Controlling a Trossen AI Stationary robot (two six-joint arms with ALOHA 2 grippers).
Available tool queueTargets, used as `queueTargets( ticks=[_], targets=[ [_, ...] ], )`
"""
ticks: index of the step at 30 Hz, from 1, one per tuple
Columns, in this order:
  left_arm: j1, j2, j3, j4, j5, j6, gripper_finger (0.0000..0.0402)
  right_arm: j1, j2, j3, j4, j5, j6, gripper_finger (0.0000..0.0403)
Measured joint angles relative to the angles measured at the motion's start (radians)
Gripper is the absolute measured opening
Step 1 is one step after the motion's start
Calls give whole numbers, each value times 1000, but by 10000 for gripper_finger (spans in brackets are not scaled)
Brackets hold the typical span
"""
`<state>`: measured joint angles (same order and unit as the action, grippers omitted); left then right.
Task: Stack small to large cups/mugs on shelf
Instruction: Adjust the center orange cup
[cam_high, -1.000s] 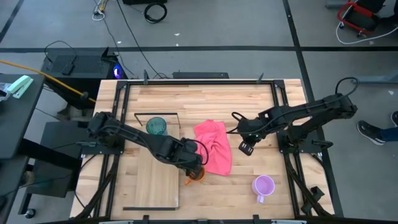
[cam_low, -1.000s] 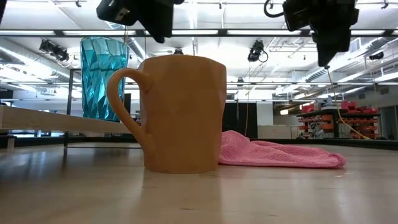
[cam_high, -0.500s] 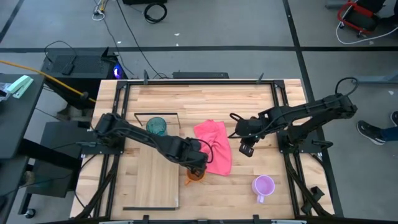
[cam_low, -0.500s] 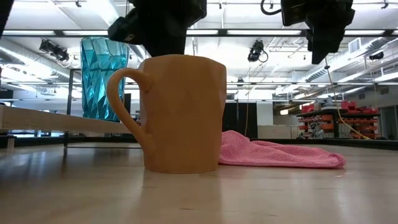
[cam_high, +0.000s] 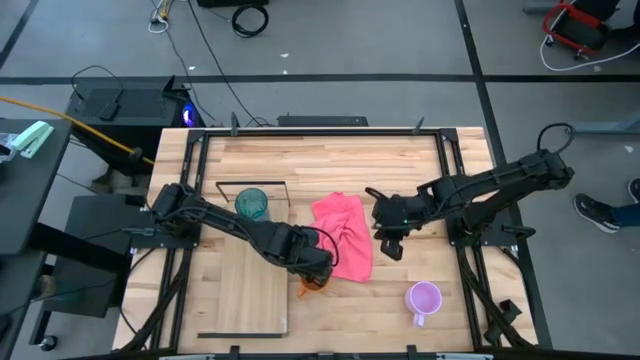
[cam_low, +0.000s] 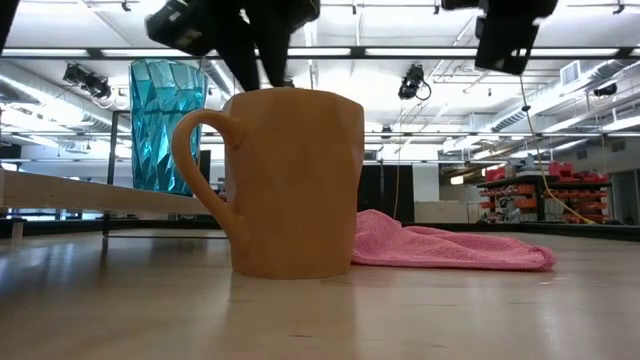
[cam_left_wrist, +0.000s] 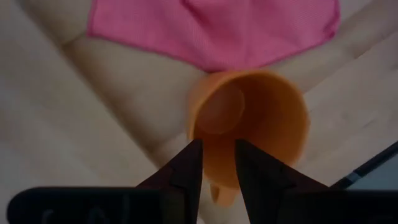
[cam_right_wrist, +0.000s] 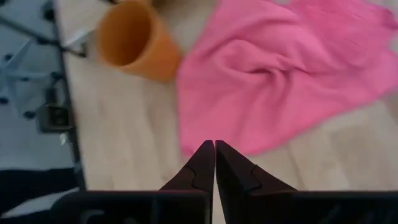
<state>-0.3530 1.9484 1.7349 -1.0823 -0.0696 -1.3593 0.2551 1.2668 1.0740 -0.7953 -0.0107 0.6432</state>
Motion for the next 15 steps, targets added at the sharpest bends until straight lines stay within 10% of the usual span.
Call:
queueTargets(
  ticks=[15],
  targets=[
    [-123,9,25,-31,48,-260,94,92,136,-189,428,-47,-95,9]
  ],
)
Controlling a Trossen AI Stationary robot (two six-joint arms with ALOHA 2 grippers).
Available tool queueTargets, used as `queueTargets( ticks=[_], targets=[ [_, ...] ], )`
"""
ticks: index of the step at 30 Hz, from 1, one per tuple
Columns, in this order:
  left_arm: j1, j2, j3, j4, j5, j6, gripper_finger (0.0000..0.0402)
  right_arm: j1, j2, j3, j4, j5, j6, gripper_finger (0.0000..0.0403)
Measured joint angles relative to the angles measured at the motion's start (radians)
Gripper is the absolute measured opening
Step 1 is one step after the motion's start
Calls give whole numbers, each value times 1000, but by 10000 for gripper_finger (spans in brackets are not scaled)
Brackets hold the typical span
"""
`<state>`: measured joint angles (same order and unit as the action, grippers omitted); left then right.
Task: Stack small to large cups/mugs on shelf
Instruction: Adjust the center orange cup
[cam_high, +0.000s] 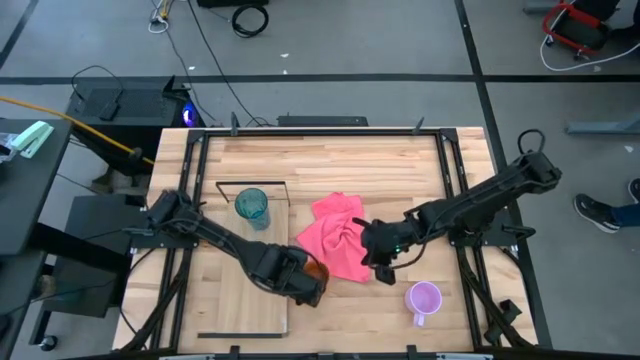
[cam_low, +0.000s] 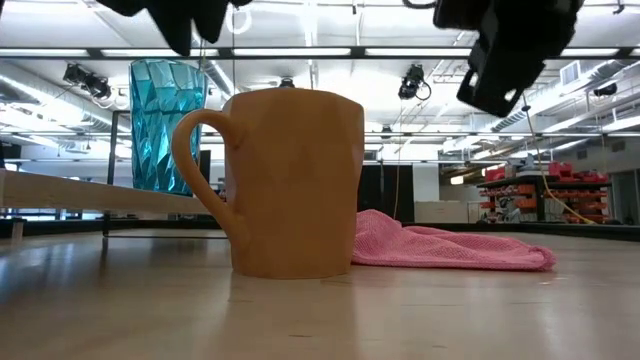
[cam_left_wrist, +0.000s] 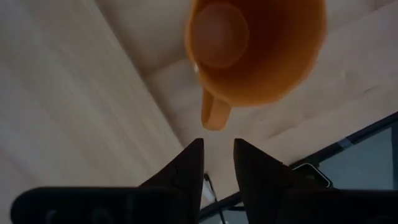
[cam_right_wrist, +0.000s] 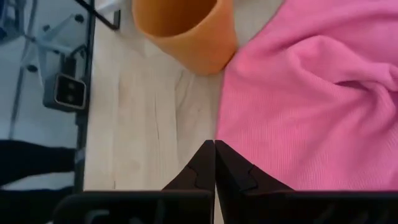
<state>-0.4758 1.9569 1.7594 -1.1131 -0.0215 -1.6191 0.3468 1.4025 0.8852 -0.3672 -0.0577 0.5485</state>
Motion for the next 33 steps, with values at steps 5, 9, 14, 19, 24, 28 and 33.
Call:
queueTargets(
  ticks=[5,9,14,19,24,28,33],
  targets=[
    [-6,0,-1,16,-5,-45,85,-6,44,0,25,-7,-59,8],
    [-5,6,0,44,-8,-37,79,-6,74,1,86,-22,-81,8],
    [-4,34,-1,51,-5,-6,75,-7,94,1,174,-50,-93,8],
    [5,50,0,52,-1,8,79,-6,126,2,250,-97,-118,6],
    [15,67,-1,57,-1,9,75,-11,175,2,318,-112,-126,6],
    [20,79,-1,54,-2,8,70,-27,212,2,365,-113,-106,5],
    [25,88,-1,43,-8,9,69,-50,253,2,414,-124,-99,5]
  ],
)
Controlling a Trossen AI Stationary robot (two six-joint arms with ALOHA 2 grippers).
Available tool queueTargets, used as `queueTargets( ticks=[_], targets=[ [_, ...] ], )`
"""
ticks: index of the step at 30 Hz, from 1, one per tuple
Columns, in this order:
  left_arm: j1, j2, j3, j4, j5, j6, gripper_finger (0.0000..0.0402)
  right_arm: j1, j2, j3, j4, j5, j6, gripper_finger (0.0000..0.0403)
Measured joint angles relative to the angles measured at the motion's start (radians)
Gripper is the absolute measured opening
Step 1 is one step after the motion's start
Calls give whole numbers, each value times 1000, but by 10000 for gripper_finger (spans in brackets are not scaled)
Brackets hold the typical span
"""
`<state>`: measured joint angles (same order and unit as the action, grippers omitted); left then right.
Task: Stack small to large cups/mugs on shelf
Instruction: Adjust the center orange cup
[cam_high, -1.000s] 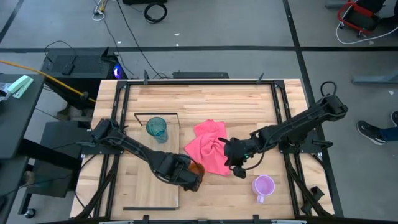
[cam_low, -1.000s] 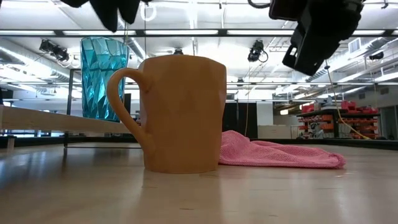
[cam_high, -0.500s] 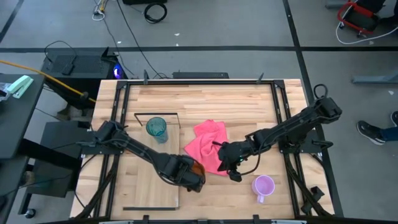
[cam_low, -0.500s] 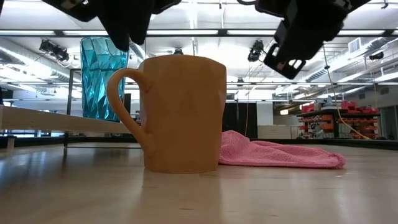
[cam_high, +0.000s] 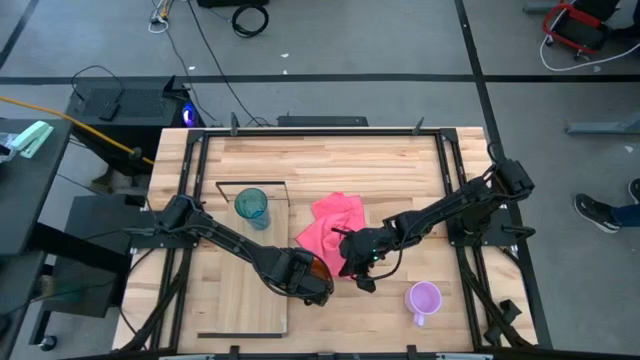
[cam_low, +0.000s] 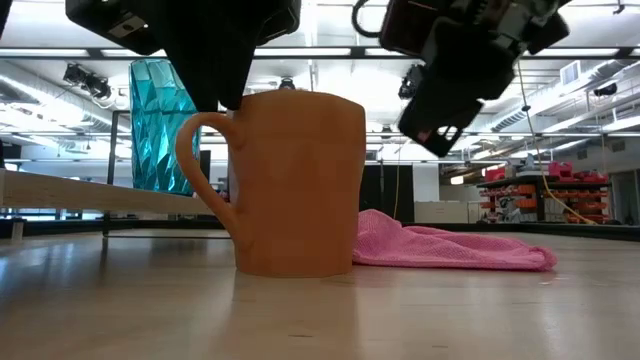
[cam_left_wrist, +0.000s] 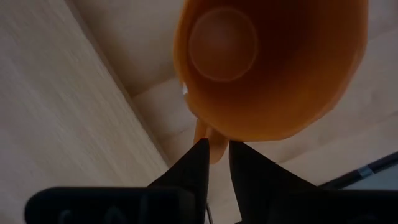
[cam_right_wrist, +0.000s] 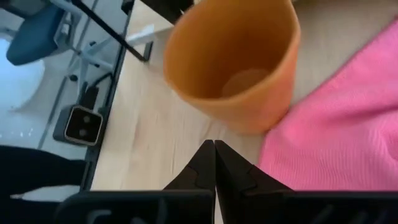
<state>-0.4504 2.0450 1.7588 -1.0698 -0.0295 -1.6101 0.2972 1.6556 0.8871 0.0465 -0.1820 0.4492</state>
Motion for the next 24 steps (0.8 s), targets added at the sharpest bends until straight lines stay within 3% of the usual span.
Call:
queueTargets(
  ticks=[9,24],
  targets=[
    [28,2,0,-46,-58,1,64,-34,55,24,50,-10,1,5],
    [49,-11,-1,-105,-108,-24,61,-126,41,26,-5,-27,-43,5]
  ],
)
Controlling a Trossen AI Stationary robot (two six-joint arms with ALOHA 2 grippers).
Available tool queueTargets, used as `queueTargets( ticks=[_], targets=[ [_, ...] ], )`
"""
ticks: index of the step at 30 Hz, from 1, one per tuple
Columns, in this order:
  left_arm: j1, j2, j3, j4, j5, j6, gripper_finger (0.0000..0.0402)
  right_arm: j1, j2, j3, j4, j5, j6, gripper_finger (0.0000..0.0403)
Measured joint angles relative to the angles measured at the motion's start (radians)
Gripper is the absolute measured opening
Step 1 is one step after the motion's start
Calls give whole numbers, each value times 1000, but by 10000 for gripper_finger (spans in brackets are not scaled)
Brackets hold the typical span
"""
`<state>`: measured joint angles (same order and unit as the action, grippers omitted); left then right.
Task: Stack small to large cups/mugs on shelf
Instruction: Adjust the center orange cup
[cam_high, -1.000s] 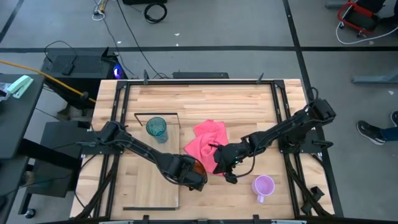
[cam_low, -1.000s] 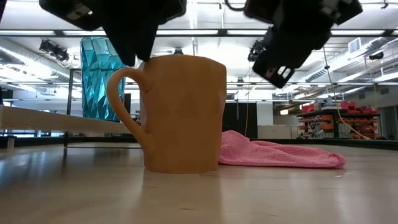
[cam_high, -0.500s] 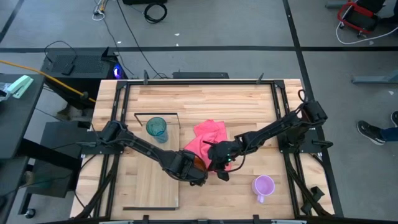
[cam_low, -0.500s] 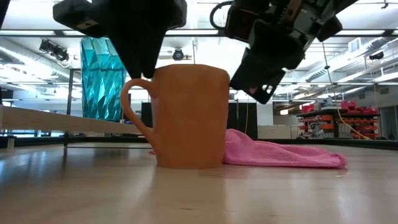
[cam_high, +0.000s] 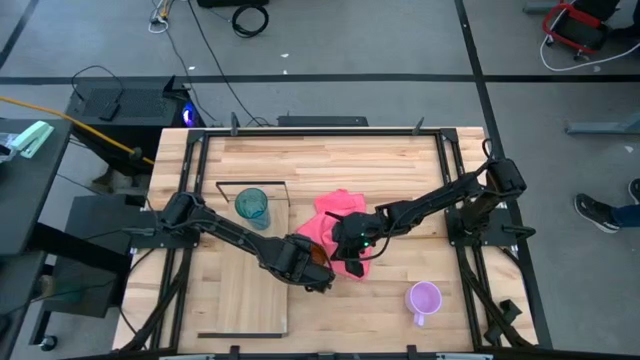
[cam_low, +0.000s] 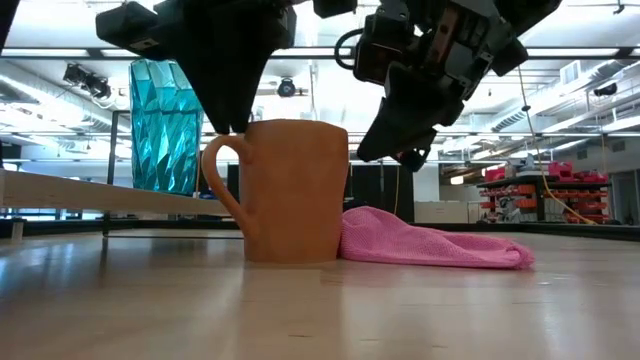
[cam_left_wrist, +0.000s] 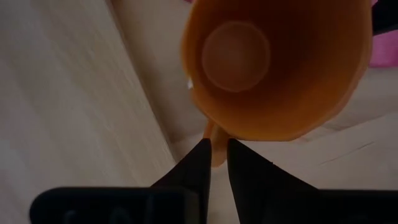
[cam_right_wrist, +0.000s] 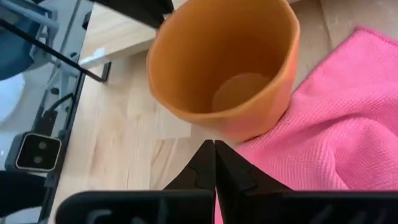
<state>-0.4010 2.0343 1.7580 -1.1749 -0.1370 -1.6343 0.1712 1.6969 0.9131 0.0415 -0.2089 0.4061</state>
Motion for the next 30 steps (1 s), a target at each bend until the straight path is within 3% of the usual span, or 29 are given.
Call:
queueTargets(
  ticks=[11,20,30],
  targets=[
    [-8,-14,0,0,-2,-31,52,-72,-3,0,-33,-6,-51,5],
    [-8,-14,0,15,-2,-31,53,-176,-3,0,63,-35,-51,4],
    [-2,-14,0,15,-16,-30,52,-145,-3,0,69,-55,-45,4]
  ],
)
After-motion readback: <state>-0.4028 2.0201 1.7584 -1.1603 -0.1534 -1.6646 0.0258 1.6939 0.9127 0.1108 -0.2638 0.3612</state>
